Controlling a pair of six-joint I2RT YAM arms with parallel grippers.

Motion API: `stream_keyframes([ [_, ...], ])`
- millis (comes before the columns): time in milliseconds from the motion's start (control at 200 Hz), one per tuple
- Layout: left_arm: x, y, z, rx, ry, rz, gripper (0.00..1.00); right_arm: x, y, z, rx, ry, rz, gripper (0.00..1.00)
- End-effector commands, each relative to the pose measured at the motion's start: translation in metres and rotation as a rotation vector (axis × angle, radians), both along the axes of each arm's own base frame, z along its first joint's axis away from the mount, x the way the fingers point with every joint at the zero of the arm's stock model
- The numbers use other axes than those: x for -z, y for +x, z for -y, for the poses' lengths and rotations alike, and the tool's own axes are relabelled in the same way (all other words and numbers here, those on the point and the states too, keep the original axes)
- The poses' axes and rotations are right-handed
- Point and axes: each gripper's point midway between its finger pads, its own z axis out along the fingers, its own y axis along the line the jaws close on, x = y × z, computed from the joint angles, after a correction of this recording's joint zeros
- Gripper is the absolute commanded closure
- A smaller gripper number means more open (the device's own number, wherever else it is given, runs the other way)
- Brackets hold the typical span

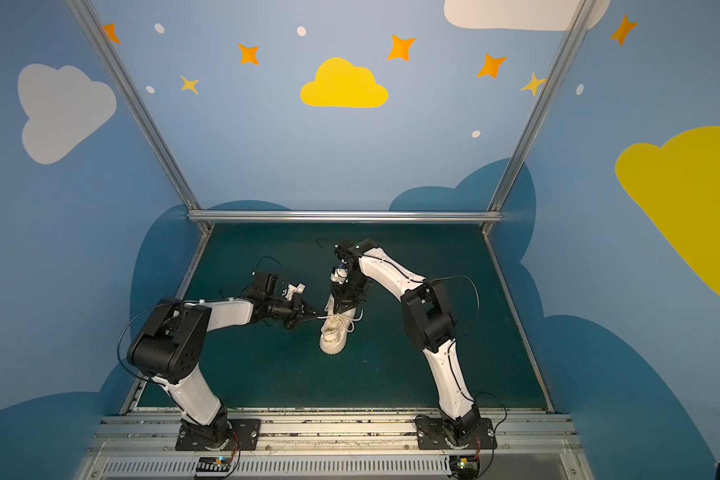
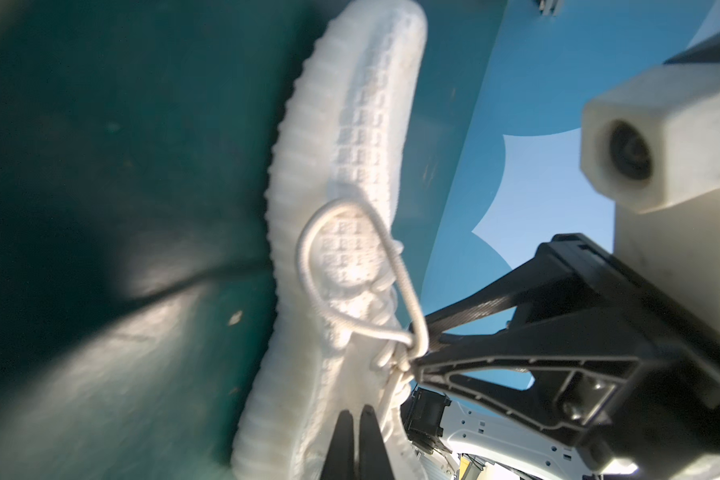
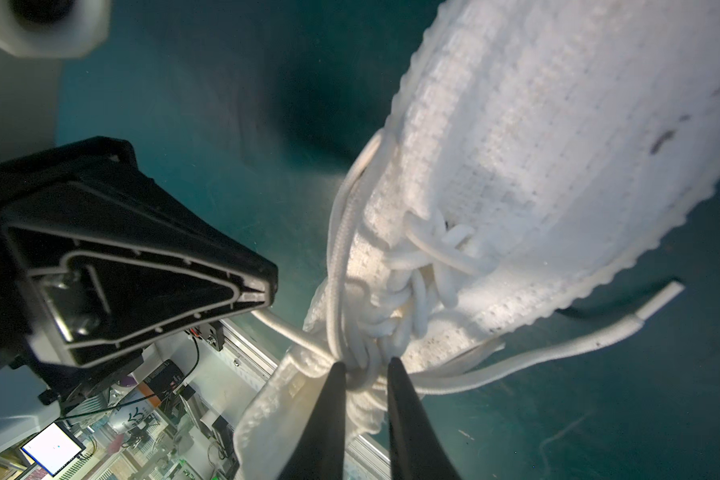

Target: Tie the shoes

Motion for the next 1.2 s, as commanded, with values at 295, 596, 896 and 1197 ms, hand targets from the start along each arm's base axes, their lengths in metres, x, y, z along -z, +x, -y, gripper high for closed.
stream_keyframes([
  [295, -0.001, -0.016, -0.018, 0.036, 0.054, 0.0, 0.97, 0.001, -0.001, 0.005, -0.008, -0.026, -0.005, 0.81],
  [596, -0.022, -0.006, -0.011, 0.093, 0.036, 0.104, 0.79, -0.015, 0.002, -0.001, -0.007, 0.033, 0.024, 0.77],
  [896, -0.059, -0.006, -0.019, 0.298, 0.151, 0.357, 0.44, -0.05, 0.014, 0.006, 0.061, 0.131, 0.065, 0.7],
  [1197, -0.079, -0.007, -0.033, 0.549, 0.271, 0.574, 0.35, -0.059, 0.016, 0.026, 0.085, 0.127, 0.093, 0.72],
])
